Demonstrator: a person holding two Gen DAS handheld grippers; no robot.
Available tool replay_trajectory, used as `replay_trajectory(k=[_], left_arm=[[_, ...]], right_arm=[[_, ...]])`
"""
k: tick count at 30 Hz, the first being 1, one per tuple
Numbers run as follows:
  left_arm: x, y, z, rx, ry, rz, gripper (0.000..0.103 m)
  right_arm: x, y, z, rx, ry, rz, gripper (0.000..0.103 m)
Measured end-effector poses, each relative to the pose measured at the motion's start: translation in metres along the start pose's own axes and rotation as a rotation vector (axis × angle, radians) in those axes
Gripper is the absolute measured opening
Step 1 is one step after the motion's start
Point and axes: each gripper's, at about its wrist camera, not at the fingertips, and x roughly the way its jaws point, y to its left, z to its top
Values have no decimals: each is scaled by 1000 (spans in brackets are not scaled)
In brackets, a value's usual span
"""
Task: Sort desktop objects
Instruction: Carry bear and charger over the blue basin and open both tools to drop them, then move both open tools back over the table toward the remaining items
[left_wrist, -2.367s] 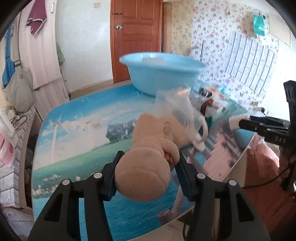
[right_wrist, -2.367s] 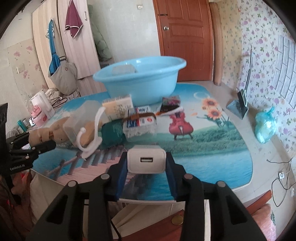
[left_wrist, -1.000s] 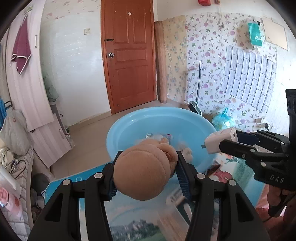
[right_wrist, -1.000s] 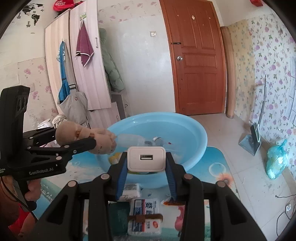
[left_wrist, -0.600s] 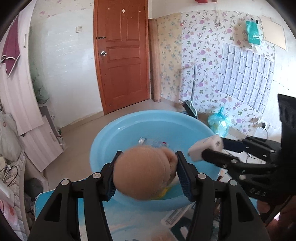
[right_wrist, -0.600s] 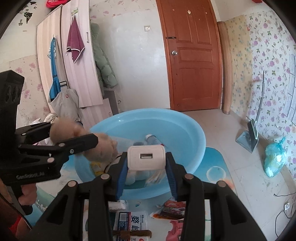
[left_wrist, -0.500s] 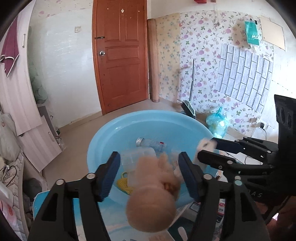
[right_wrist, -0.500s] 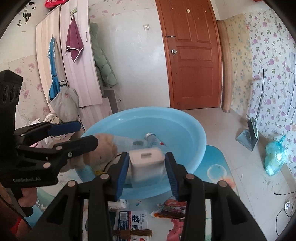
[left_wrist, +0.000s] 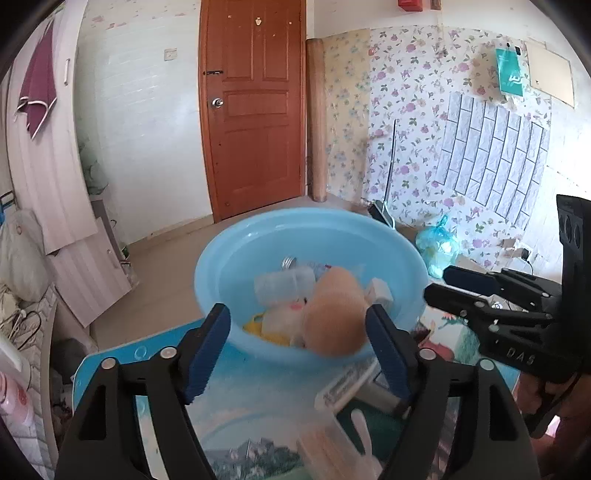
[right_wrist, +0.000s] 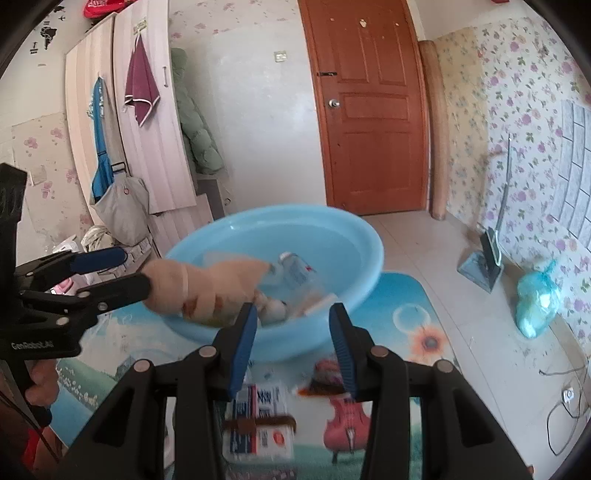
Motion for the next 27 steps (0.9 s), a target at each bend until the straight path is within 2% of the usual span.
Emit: replay_trajectory(k=[4, 12, 13, 15, 27], left_arm=[[-11, 0, -14, -7, 6, 5, 90], [-25, -3, -45, -75, 62, -1, 96], [-25, -3, -50, -79, 74, -1, 96], [-25, -4, -58, -84, 95, -1, 96], [-34, -9, -99, -71, 159, 38, 96]], right_arm=[[-9, -4, -13, 16, 28, -26, 40], [-16, -9, -45, 33, 132, -82, 43], [-17, -10, -49, 41, 145, -85, 45], [-20, -11, -55, 49, 155, -86, 55], [-33, -2, -78, 49, 187, -62, 57]])
